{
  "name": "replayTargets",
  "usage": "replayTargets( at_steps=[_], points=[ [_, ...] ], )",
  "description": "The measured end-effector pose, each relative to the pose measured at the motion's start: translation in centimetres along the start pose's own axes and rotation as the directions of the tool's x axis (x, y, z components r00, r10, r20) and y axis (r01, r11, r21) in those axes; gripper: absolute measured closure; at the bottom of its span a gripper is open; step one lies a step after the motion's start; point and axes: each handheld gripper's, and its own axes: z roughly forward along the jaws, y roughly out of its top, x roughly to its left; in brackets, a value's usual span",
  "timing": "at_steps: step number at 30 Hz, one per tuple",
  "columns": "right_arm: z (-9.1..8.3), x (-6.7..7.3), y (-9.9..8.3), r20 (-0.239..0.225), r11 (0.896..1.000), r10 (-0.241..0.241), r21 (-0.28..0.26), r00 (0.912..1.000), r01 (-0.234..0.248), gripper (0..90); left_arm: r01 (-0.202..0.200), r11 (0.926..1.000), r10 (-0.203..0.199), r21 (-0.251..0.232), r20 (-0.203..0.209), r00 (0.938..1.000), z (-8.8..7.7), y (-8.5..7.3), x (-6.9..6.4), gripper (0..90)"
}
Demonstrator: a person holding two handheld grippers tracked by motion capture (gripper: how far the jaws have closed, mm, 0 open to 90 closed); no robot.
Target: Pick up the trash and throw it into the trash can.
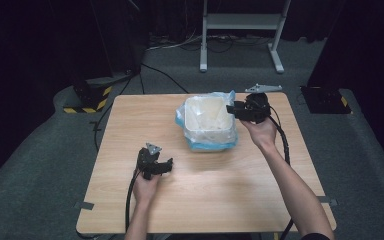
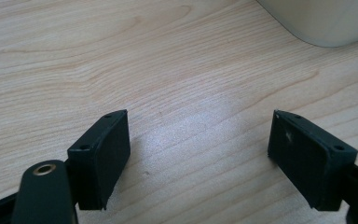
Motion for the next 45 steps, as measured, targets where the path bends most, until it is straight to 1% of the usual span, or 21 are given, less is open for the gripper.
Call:
replayTargets(
  at_steps=[4, 12, 18, 19, 27, 37, 39, 45],
  points=[
    [-0.8, -0.1, -0.2, -0.006, 1.000, 0.000, -0.017, 1.0000, 0.000, 58.3, 0.000, 1.0000, 0.000, 0.000, 0.000, 1.0000, 0.0, 0.0, 0.0, 20.7],
    [-1.5, -0.7, -0.8, -0.013, 0.999, 0.030, -0.029, 0.9995, -0.031, 58.2, -0.002, 1.0000, 0.002, 0.000, -0.001, 1.0000, 0.0, 0.0, 0.0, 20.8],
    [-2.3, -0.9, -1.3, -0.019, 0.998, 0.049, -0.041, 0.9986, -0.050, 58.2, -0.002, 1.0000, 0.002, 0.000, -0.001, 1.0000, 0.0, 0.0, 0.0, 20.8],
    [-2.4, -1.0, -1.4, -0.018, 0.998, 0.044, -0.042, 0.9989, -0.044, 58.2, -0.001, 1.0000, 0.001, 0.000, 0.000, 1.0000, 0.0, 0.0, 0.0, 20.8],
    [-3.6, -1.5, -2.2, -0.019, 0.996, 0.065, -0.060, 0.9977, -0.066, 58.2, -0.001, 1.0000, 0.001, 0.000, 0.000, 1.0000, 0.0, 0.0, 0.0, 20.8],
    [-5.4, -2.0, -3.7, -0.012, 0.994, 0.077, -0.078, 0.9969, -0.078, 58.0, -0.001, 1.0000, 0.001, 0.000, 0.000, 1.0000, 0.0, 0.0, 0.0, 20.7],
    [-5.8, -2.1, -4.1, -0.012, 0.993, 0.086, -0.082, 0.9962, -0.087, 57.9, 0.000, 1.0000, 0.000, 0.000, 0.000, 1.0000, 0.0, 0.0, 0.0, 20.7],
    [-6.5, -2.3, -5.3, -0.006, 0.992, 0.097, -0.083, 0.9953, -0.097, 57.5, 0.000, 1.0000, 0.000, 0.000, 0.000, 1.0000, 0.0, 0.0, 0.0, 20.7]
  ],
)
